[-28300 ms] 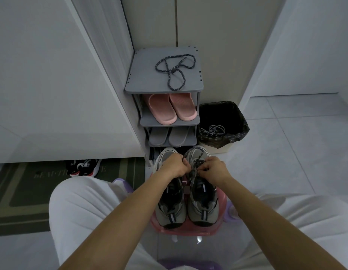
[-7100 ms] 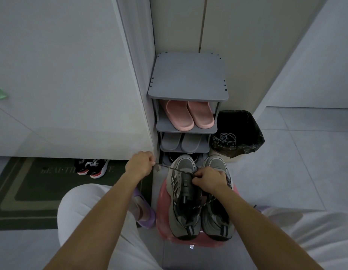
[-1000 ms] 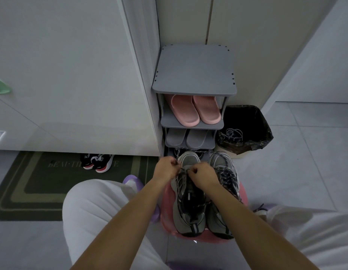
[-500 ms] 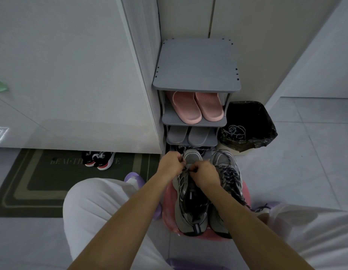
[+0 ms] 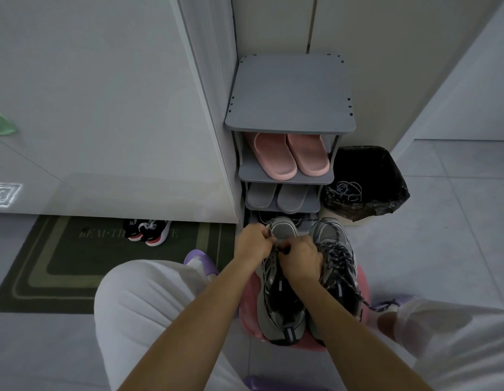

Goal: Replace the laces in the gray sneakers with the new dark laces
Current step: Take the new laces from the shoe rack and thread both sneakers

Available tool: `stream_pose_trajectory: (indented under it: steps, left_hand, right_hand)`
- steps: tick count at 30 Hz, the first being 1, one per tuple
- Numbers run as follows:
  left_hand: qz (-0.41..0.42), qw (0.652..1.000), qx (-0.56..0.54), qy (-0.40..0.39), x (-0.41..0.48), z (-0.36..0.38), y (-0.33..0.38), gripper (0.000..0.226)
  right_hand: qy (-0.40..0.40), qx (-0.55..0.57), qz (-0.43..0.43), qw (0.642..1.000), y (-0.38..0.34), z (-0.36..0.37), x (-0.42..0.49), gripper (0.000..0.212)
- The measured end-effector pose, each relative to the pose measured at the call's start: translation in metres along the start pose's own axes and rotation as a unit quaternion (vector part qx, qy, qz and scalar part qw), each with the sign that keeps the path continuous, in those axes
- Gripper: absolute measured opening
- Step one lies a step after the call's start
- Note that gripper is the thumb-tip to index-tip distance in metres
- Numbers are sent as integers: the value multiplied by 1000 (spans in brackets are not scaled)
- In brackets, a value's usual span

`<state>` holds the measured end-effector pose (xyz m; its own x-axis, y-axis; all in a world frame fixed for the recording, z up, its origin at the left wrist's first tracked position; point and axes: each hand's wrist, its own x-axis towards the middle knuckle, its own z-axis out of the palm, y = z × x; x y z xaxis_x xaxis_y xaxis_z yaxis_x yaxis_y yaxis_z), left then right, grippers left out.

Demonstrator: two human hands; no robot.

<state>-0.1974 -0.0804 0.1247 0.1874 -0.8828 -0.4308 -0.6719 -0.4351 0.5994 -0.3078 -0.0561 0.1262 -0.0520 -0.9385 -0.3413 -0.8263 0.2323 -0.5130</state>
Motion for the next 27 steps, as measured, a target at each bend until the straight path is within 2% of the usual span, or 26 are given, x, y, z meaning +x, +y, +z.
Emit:
stream_pose_trajectory:
  steps: [7,13,20,24,27]
  left_hand:
    - [-7,999,32,28,-7,6,-2,13]
    - [-27,999,-20,15,-6,8,-3,19]
    - [-59,995,-85,6,-10,11,-6,40]
    - [-63,993,-94,-40,-15,14,-2,20]
    - [-72,992,-104,-24,-16,17,-1,29]
  right_hand:
    - [1,-11,4,1000,1,1,1,25]
    - [20,-11,17,1000,0,9,1,24]
    - [66,29,6,997,2,23,-1,22]
    - [25,7,-20,999,3,20,0,28]
    - [-9,-10,-31,999,2,9,6,24]
